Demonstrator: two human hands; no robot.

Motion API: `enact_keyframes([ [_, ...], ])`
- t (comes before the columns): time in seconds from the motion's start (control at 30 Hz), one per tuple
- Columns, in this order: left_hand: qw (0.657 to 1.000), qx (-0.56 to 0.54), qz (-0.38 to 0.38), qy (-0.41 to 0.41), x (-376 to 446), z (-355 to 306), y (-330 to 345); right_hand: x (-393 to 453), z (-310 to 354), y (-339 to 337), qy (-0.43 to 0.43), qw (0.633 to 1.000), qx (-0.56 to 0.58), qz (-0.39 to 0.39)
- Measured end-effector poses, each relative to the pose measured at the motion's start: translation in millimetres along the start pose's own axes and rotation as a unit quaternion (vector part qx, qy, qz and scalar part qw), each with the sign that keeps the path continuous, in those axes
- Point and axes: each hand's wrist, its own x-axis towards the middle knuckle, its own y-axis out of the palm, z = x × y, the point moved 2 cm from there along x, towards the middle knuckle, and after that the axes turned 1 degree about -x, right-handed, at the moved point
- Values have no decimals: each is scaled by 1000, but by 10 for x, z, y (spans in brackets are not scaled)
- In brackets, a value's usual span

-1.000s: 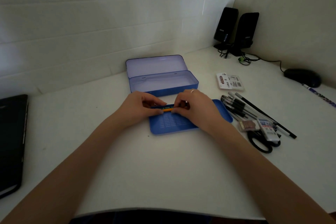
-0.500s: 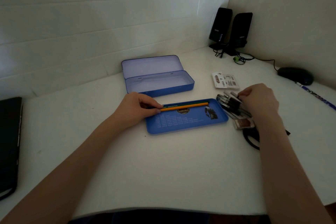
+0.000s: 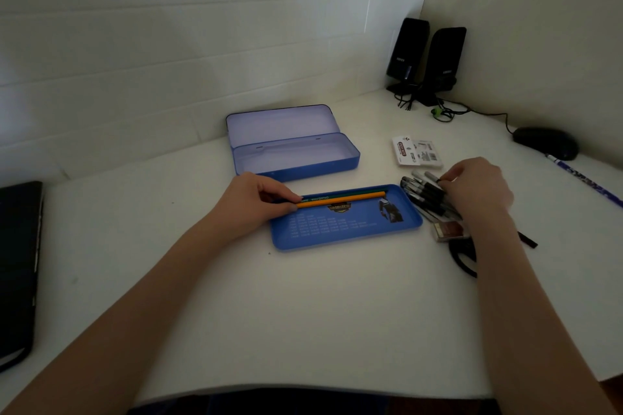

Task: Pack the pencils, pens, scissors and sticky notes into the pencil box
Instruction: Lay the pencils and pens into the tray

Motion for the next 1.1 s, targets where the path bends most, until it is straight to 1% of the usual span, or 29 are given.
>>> enact_keyframes([
  [0.13, 1000, 2, 1, 1, 3, 2, 8, -18, 23, 29, -38, 999, 1, -13],
  [0.2, 1000, 0, -1, 0, 2, 2, 8, -32, 52, 22, -69, 997, 28, -29],
  [0.27, 1000, -1, 0, 0, 3, 1, 3, -75, 117, -5, -114, 990, 69, -53],
  [0.33, 1000, 0, 3, -1, 1, -3, 0, -144, 220, -35, -175, 977, 109, -60],
  [0.4, 1000, 1, 6, -2, -1, -4, -3, -235, 351, -37, -242, 961, 130, -30],
  [0.57, 1000, 6, 12, -4, 8, 8, -10, -540, 652, 109, -376, 909, 137, 118],
  [0.7, 1000, 8, 25, -4, 12, 18, -21, -756, 784, 223, -452, 865, 122, 178],
  [0.8, 999, 5, 38, -11, 15, 22, -33, -838, 811, 265, -478, 842, 122, 220],
  [0.9, 999, -2, 44, -14, 18, 22, -44, -869, 816, 310, -491, 831, 112, 237],
  [1.03, 998, -8, 55, -3, 10, 8, -30, -894, 843, 348, -507, 825, 107, 224],
  [1.1, 998, -8, 62, 4, 5, 2, -18, -921, 860, 362, -514, 826, 88, 215],
])
